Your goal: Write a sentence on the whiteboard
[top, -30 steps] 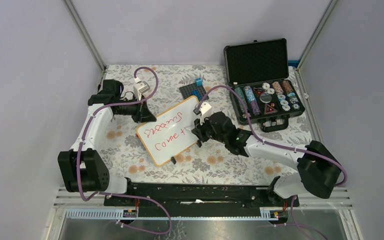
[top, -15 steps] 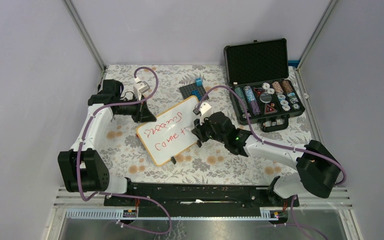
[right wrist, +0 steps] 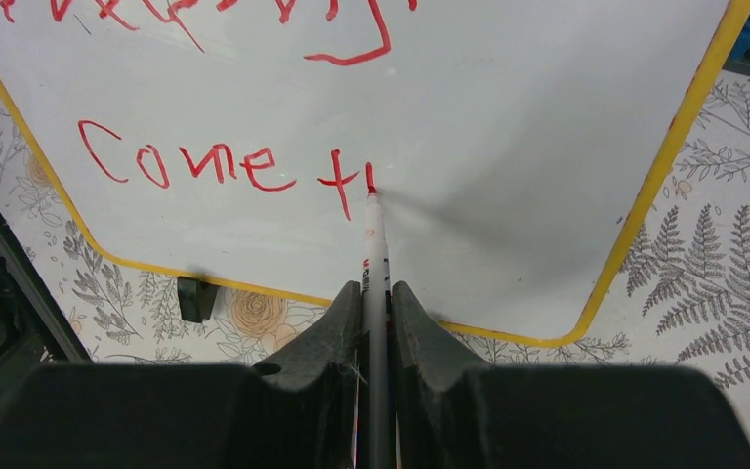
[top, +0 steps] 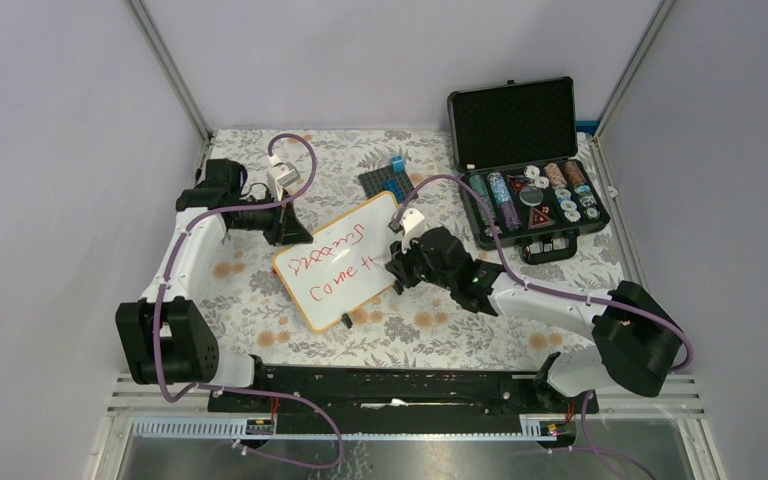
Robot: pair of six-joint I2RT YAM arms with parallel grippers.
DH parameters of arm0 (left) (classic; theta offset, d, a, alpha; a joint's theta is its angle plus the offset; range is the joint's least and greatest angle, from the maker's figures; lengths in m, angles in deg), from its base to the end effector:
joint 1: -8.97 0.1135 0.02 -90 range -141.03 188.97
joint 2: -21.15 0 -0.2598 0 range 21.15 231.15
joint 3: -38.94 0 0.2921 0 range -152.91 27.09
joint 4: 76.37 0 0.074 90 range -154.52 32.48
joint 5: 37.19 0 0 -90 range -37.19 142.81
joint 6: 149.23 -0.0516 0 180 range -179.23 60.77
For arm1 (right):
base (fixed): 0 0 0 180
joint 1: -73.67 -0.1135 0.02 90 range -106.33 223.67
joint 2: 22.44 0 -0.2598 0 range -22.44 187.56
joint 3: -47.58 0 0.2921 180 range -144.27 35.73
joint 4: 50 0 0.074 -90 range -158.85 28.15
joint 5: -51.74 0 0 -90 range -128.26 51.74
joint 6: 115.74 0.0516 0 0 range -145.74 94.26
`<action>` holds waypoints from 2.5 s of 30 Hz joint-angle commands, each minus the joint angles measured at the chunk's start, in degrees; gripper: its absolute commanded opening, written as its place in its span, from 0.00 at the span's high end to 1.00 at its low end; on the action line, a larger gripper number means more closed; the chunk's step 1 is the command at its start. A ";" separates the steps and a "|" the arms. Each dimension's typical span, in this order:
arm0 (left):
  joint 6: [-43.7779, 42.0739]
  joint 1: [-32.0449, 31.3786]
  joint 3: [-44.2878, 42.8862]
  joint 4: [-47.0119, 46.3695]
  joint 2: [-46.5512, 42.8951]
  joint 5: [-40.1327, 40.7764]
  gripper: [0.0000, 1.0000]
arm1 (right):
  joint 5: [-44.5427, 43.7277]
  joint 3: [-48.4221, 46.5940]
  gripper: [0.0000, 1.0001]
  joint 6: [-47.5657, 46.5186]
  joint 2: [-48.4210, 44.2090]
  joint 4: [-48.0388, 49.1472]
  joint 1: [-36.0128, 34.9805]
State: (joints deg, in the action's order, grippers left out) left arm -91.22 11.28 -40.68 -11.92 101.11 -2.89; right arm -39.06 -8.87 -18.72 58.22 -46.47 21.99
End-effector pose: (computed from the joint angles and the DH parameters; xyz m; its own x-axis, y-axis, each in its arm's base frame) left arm 0.3122 -0.0301 0.2743 -0.5925 0.2749 -0.7572 0.7578 0.5089 -0.4083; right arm 0.2249 0.2834 0.2057 -0.3122 -0.1980 -0.9292 -0.7438 0.6594 0.1094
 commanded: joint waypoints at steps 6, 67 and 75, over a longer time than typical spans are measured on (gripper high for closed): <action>-1.61 -1.07 0.64 0.22 0.02 0.51 1.00 | 0.33 3.17 1.00 1.58 -1.89 1.20 0.35; -1.40 -1.01 0.45 0.14 -0.25 0.77 1.00 | -2.52 -1.13 1.00 -0.87 -2.04 0.09 0.52; -1.51 -1.06 0.57 0.08 0.02 0.74 1.00 | -3.12 -1.94 1.00 -1.10 -0.77 0.39 0.53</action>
State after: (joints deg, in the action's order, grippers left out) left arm -91.06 11.28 -40.68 -11.90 101.11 -2.89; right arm -41.68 -8.32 -19.02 56.93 -47.87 22.03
